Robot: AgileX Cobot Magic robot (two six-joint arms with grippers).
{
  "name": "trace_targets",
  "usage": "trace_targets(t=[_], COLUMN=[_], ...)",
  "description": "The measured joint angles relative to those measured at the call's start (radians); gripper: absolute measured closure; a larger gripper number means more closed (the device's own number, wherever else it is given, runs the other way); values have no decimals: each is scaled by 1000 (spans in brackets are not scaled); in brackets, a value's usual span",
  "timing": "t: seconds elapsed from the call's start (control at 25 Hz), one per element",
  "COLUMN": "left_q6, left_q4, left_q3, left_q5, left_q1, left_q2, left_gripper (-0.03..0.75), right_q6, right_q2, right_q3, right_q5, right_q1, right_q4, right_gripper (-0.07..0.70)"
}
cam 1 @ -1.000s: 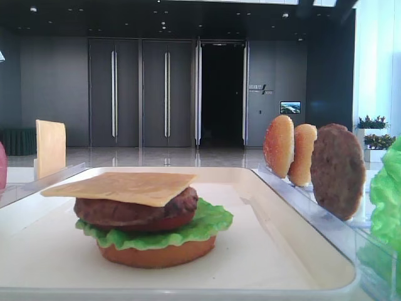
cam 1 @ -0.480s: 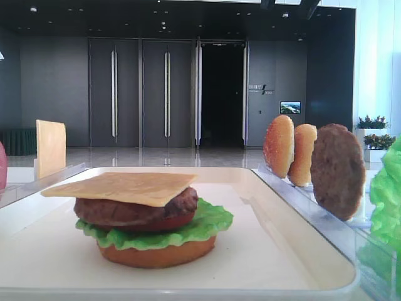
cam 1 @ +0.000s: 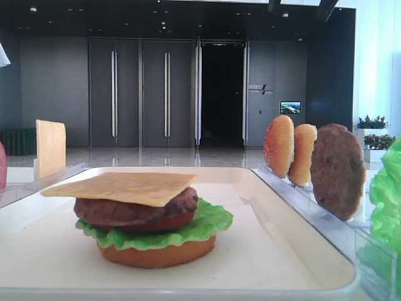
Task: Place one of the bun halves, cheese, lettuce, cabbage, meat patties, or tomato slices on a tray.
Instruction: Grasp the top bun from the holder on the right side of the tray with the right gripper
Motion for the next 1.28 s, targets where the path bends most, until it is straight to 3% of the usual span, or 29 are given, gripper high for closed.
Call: trace_targets(t=[0.96,1.28], left_q6=[0,0], left_q4=[0,0], left_q3=[0,0], left_q5=[0,0], left_q1=[0,0], left_q2=[0,0], left_gripper=[388,388], right_q6=[-25,-48], right_q2=[150,203], right_q3=[0,-1], right_q5=[-112,-152], right_q1=[-65,-76], right_q4=[12,72], right_gripper=[148,148])
